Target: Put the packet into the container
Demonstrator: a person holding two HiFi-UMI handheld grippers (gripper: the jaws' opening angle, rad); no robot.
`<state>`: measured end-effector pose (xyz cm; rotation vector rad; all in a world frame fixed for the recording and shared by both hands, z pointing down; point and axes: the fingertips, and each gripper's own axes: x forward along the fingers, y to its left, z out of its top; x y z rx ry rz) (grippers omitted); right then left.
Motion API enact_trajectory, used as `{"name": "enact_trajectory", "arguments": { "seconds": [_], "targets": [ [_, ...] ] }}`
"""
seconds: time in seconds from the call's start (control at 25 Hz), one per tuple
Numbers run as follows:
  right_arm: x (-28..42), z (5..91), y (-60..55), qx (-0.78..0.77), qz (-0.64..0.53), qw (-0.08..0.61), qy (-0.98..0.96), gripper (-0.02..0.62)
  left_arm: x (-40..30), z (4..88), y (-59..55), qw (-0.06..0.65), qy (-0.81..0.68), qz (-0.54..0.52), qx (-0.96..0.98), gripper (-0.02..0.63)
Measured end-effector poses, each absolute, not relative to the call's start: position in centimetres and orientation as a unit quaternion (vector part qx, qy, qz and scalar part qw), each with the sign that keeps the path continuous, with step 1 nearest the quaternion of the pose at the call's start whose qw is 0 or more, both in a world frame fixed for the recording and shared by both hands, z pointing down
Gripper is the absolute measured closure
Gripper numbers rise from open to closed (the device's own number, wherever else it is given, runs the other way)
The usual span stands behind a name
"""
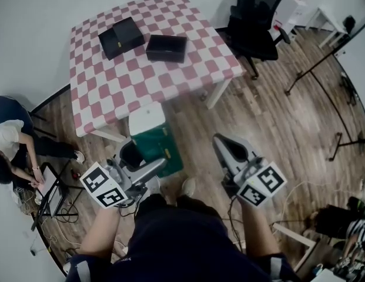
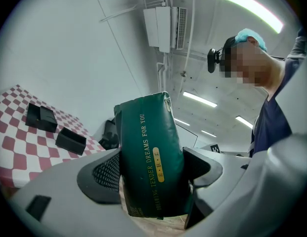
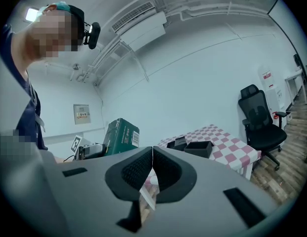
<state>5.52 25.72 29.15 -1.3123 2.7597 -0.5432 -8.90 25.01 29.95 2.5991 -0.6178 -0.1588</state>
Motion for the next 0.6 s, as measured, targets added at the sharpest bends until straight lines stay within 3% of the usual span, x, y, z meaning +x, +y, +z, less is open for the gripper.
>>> {"name": "enact_trajectory", "arguments": {
  "seconds": [0.6],
  "targets": [
    [11.4,29.6,23.6,-0.430,-0.176,0.026,0.885,0.578,-5.2,30.4,22.7,0.229,-0.238,-0.065,0.942,0.202]
  ]
}}
